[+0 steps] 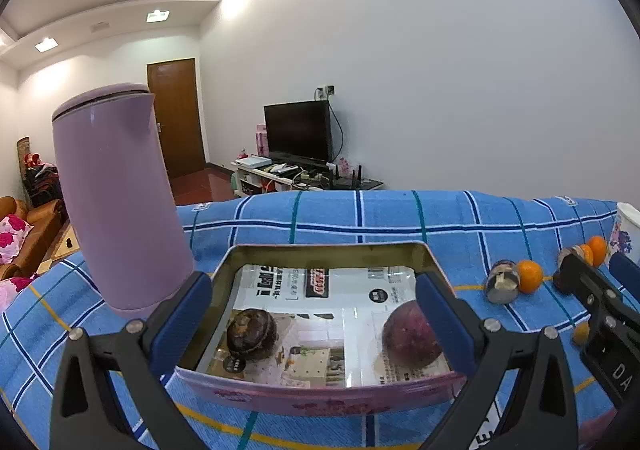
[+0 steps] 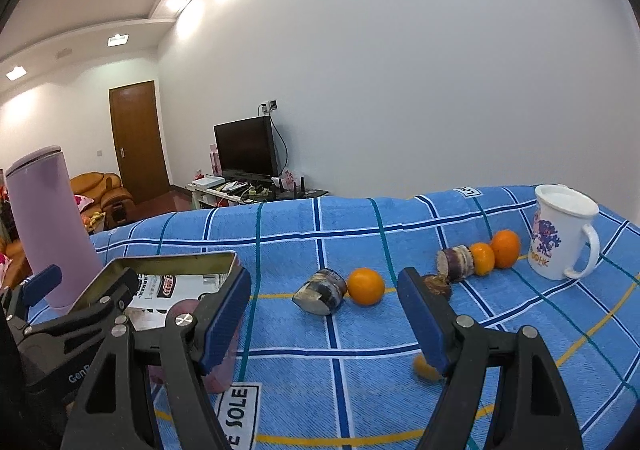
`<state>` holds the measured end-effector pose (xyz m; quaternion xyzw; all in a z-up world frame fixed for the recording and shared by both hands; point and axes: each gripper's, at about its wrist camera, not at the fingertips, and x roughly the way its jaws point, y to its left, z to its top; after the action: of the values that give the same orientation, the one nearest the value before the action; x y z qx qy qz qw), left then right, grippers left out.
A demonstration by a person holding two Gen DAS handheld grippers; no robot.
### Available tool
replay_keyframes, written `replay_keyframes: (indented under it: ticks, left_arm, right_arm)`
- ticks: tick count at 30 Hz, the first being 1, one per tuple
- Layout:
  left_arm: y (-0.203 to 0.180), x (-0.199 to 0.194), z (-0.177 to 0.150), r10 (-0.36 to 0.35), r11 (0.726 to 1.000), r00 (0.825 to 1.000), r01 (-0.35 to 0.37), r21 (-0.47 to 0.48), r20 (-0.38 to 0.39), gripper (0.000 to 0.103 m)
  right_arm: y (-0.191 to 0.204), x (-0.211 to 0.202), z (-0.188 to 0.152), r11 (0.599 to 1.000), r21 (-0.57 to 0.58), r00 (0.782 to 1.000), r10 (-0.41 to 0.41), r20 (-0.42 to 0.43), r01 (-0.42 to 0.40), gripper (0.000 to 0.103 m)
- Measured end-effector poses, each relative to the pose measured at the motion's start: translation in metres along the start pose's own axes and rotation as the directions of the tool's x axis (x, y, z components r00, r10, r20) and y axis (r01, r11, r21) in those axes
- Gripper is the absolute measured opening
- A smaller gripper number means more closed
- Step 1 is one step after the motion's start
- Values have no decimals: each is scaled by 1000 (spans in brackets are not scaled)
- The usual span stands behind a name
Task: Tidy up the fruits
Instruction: 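Open both grippers and withdraw them from the tin, then grasp a small yellow-brown fruit with the left gripper while the right gripper grasps another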
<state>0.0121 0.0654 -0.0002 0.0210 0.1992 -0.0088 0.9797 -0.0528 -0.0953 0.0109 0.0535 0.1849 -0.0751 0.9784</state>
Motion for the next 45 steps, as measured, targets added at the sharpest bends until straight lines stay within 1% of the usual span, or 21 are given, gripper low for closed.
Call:
replay_keyframes:
  ticks: [10,20,24,30,35,37,39,40,42,44,45]
  left_arm:
    - [-1,-10,-5,-21,1000,1000,21,-8,-10,103]
    - [-5,-23,-9,-36,999,999,36,9,-8,103]
    - [-9,-26,-11,-57,998,998,57,23,-27,103]
    - [-16,-36,-15,-77,996,997,78,44,-28,103]
    - [-27,-49,-19,-122,990,992,124,73,-30,103]
    - [-32,-51,-19,-152,985,987,155,76,-48,103]
    - [-41,-52,-21,-198,975,977,205,84,-76,103]
    - [-47,-54,-23,-216,970,972,224,97,-89,103]
    - [-55,-57,-26,-248,959,963,260,114,-109,103]
    - [-66,-61,-29,-304,938,942,322,127,-144,103]
    - [-71,-63,-31,-320,930,934,342,134,-158,103]
  right_arm:
    - [-11,-7,-2,1000,-4,1000,-15,-6,15,77]
    - [-17,-14,-3,1000,-13,1000,-21,-17,21,77]
    - [-24,-17,-5,999,-16,999,-31,-33,31,77]
    - [-45,-22,-9,999,2,996,-48,-70,48,77]
    - [-83,-37,-14,997,2,992,-74,-103,75,77]
    - [-104,-49,-16,995,-5,991,-99,-95,99,77]
    - [-123,-58,-18,992,-20,988,-125,-89,123,77]
    - [-134,-61,-19,991,-30,986,-134,-99,132,77]
    - [-155,-63,-20,993,-25,984,-120,-134,118,77]
    - [-177,-64,-22,994,-13,980,-106,-168,105,77]
    - [-184,-64,-22,995,-13,978,-98,-184,97,77]
